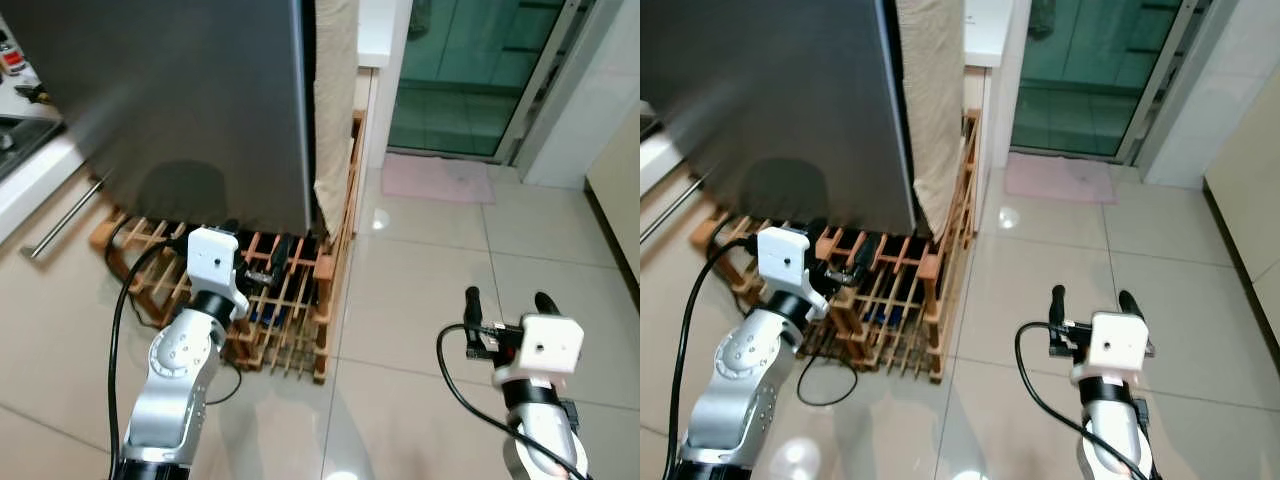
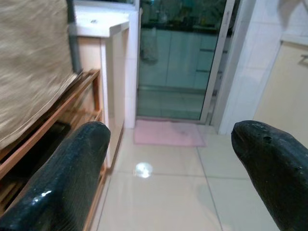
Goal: Restocking fridge
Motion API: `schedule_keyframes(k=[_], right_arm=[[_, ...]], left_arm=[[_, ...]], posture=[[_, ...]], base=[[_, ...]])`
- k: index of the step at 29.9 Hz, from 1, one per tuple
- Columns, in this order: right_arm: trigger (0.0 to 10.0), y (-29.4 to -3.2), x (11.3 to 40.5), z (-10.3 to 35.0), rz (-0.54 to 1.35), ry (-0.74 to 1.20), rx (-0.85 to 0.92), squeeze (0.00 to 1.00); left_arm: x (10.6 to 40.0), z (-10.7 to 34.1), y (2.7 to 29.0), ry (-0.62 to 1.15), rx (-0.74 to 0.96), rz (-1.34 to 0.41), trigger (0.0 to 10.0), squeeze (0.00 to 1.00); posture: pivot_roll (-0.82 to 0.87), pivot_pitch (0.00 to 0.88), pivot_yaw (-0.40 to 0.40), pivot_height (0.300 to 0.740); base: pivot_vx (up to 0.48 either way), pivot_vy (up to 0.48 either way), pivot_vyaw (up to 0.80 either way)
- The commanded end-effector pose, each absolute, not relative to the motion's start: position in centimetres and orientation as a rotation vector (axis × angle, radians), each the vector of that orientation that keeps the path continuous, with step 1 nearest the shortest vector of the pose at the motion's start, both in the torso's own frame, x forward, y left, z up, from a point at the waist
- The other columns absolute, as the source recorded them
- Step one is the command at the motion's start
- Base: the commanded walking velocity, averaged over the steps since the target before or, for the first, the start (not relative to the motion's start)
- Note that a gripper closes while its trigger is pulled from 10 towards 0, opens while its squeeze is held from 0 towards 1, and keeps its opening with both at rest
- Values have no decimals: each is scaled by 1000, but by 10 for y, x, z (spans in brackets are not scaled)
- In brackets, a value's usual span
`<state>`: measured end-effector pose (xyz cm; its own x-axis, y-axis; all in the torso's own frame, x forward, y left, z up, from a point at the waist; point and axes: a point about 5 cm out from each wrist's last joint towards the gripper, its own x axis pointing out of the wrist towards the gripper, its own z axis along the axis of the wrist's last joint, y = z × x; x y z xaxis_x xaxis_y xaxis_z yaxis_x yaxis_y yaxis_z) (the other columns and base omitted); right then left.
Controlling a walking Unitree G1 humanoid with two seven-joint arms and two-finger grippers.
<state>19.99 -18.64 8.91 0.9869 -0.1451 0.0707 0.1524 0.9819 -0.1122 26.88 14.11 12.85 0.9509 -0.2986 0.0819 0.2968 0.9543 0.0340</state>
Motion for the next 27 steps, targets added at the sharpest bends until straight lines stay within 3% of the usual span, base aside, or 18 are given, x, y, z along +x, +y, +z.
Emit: schedule_keyframes(k=[1,13,21,27], right_arm=[[10000,-190,199,86,-159,-36,-131,0],[10000,-191,209,82,-129,-33,-145,0],[10000,-195,214,80,-124,-27,-148,0],[10000,-193,218,78,-122,-26,-143,0]], left_arm=[[269,132,137,-99,14,-328,10000,0],[271,132,136,-107,4,-304,10000,0],[289,147,128,-122,44,-296,10000,0],[301,165,101,-151,14,-378,10000,0]], posture=[[35,0,30,740],[54,0,9,740],[50,0,6,740],[41,6,24,740]], base=[[480,0,0],[473,0,0],[0,0,0],[0,0,0]])
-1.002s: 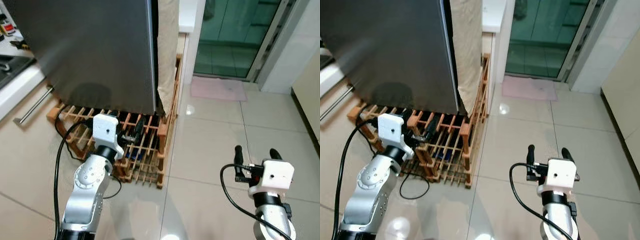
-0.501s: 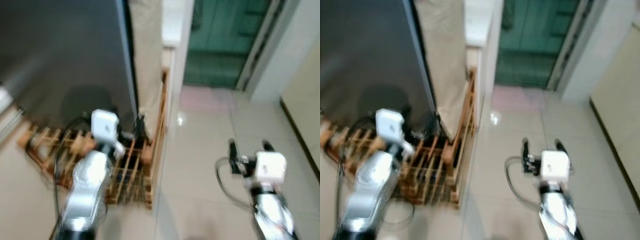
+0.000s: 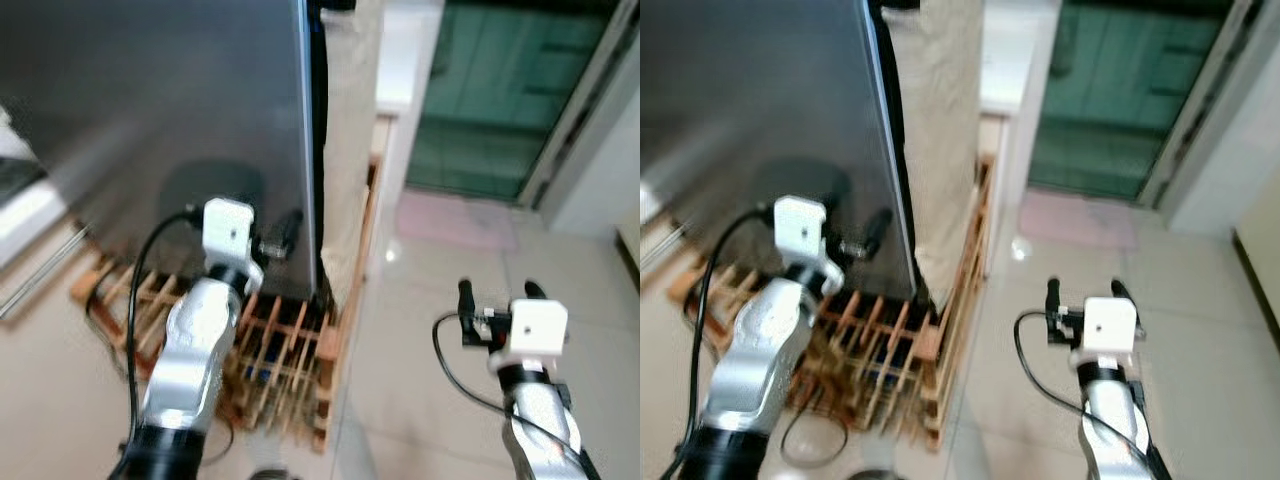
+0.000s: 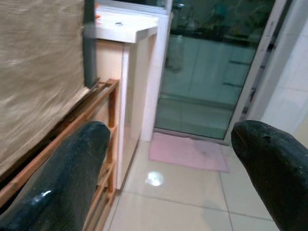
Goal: Restocking fridge
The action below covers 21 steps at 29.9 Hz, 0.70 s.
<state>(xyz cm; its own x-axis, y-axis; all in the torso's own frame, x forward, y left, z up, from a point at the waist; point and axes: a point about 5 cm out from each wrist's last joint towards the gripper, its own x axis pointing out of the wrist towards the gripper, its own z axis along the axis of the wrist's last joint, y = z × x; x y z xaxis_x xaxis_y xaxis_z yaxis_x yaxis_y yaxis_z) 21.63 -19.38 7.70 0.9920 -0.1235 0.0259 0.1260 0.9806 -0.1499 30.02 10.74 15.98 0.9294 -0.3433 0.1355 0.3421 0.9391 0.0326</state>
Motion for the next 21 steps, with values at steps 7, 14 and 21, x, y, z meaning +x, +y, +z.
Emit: schedule_keyframes(k=[7,14,21], right_arm=[[10000,-194,219,76,-128,-22,-144,0],[10000,-193,223,72,-114,-9,-143,0],[10000,-191,227,71,-102,-9,-142,0]], left_arm=[[295,165,103,-113,40,-406,10000,0],[287,161,114,-29,78,-448,10000,0],[291,168,101,-40,76,-461,10000,0]], posture=[[50,17,27,740],[83,29,18,740],[82,19,16,740]], base=[[0,0,0],[0,0,0],[0,0,0]])
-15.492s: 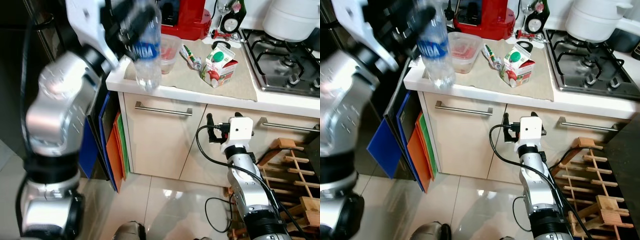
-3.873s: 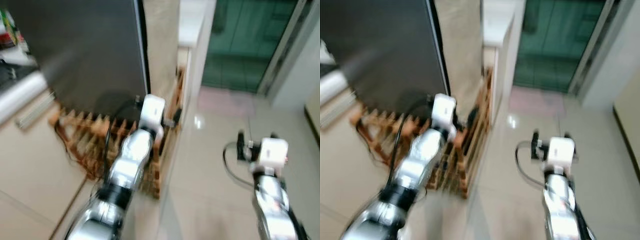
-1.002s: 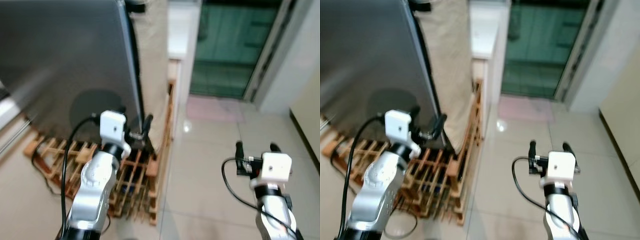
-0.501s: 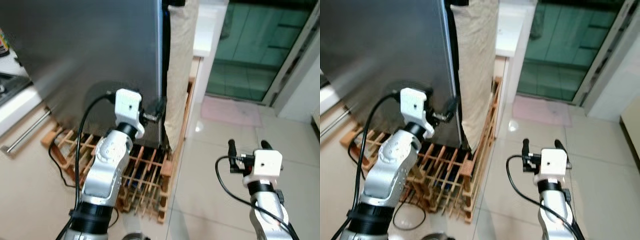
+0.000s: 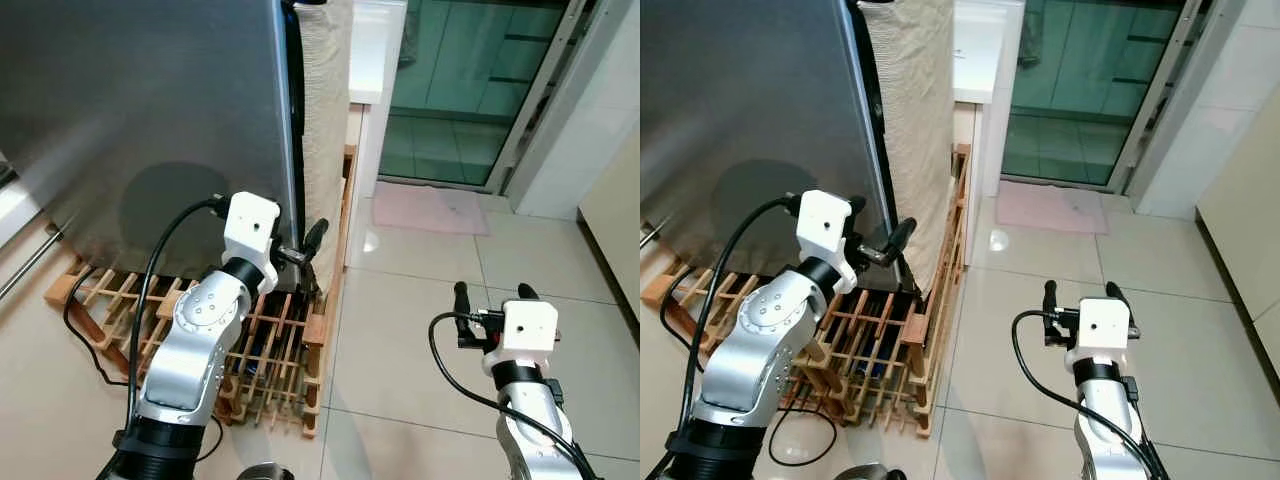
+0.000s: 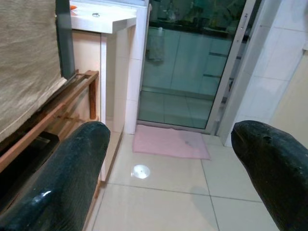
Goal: Restocking fridge
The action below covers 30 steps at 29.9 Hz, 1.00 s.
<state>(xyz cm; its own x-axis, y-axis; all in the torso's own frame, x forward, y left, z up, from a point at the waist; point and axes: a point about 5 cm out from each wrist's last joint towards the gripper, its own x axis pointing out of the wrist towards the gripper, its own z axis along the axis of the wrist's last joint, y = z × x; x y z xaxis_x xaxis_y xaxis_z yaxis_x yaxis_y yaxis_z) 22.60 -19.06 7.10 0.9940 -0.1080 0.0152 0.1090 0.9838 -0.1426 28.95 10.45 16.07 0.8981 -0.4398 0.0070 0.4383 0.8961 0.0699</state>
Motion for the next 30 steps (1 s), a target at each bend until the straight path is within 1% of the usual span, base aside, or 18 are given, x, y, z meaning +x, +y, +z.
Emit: schedule_keyframes(k=[1,10,15,17,18,20,25,30], right_arm=[[10000,-191,228,71,-102,-10,-143,0],[10000,-193,235,73,-95,-23,-153,0],[10000,-194,238,73,-94,-25,-156,0],[10000,-192,242,75,-97,-35,-151,0],[10000,-192,242,75,-97,-35,-151,0],[10000,-191,244,77,-100,-41,-145,0],[10000,-193,245,76,-104,-40,-143,0],[10000,-194,250,80,-115,-43,-135,0]], left_arm=[[291,168,100,-42,74,-459,10000,0],[295,183,95,-28,60,-480,10000,0],[296,180,106,-44,85,-428,10000,0],[298,173,121,-86,92,-364,10000,0],[298,173,121,-86,92,-364,10000,0],[298,156,135,-55,71,-292,10000,0],[298,153,135,-46,61,-264,10000,0],[304,149,132,-62,82,-253,10000,0]], posture=[[82,19,16,740],[83,12,7,740],[89,4,5,740],[90,0,5,740],[90,0,5,740],[84,4,2,740],[82,2,0,740],[71,0,-3,740]], base=[[0,0,0],[0,0,0],[0,0,0],[0,0,0],[0,0,0],[0,0,0],[0,0,0],[0,0,0]])
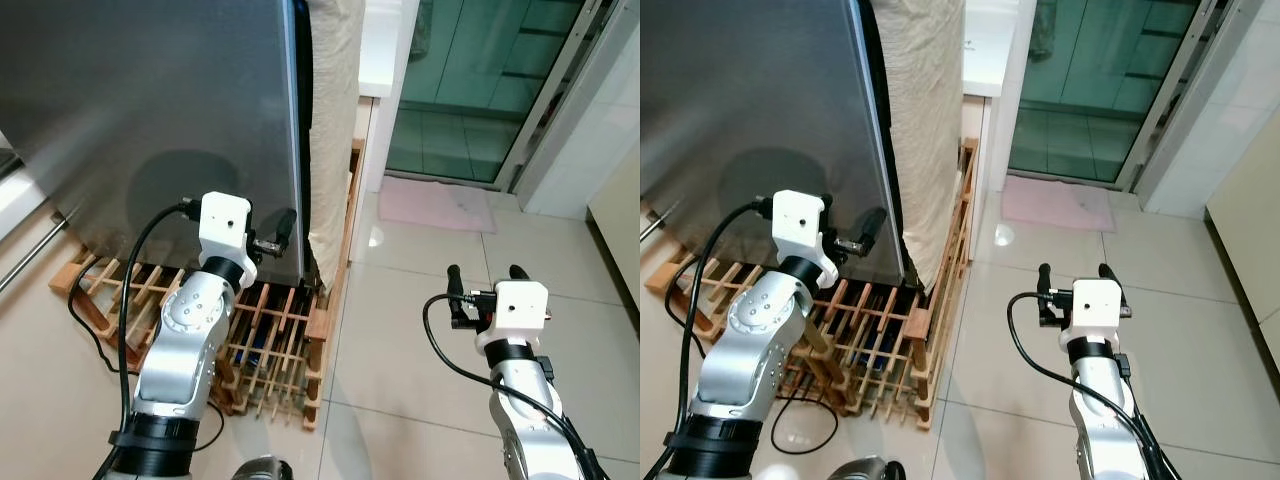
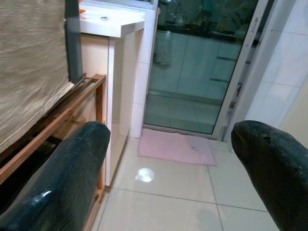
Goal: Restocking fridge
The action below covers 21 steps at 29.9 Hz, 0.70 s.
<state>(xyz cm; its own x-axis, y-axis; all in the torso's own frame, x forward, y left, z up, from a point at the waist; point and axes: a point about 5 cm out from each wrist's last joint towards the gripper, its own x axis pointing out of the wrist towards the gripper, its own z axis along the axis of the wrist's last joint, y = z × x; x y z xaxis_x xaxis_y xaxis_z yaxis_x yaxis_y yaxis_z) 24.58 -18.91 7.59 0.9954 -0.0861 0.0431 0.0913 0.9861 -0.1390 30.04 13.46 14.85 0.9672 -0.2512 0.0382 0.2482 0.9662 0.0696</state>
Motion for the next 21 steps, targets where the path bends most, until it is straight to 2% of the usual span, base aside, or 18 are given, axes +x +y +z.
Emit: schedule_keyframes(k=[1,5,19,21], right_arm=[[10000,-194,250,80,-115,-43,-135,0],[10000,-196,252,82,-121,-52,-137,0],[10000,-203,254,84,-127,-62,-153,0],[10000,-202,254,83,-125,-60,-153,0]], left_arm=[[304,149,132,-62,82,-253,10000,0],[307,149,127,-65,86,-239,10000,0],[312,150,119,-89,72,-240,10000,0],[313,149,118,-89,58,-247,10000,0]], posture=[[71,0,-3,740],[47,0,0,740],[37,0,-13,740],[41,0,-11,740]], base=[[0,0,0],[0,0,0],[-360,0,0],[0,0,0]])
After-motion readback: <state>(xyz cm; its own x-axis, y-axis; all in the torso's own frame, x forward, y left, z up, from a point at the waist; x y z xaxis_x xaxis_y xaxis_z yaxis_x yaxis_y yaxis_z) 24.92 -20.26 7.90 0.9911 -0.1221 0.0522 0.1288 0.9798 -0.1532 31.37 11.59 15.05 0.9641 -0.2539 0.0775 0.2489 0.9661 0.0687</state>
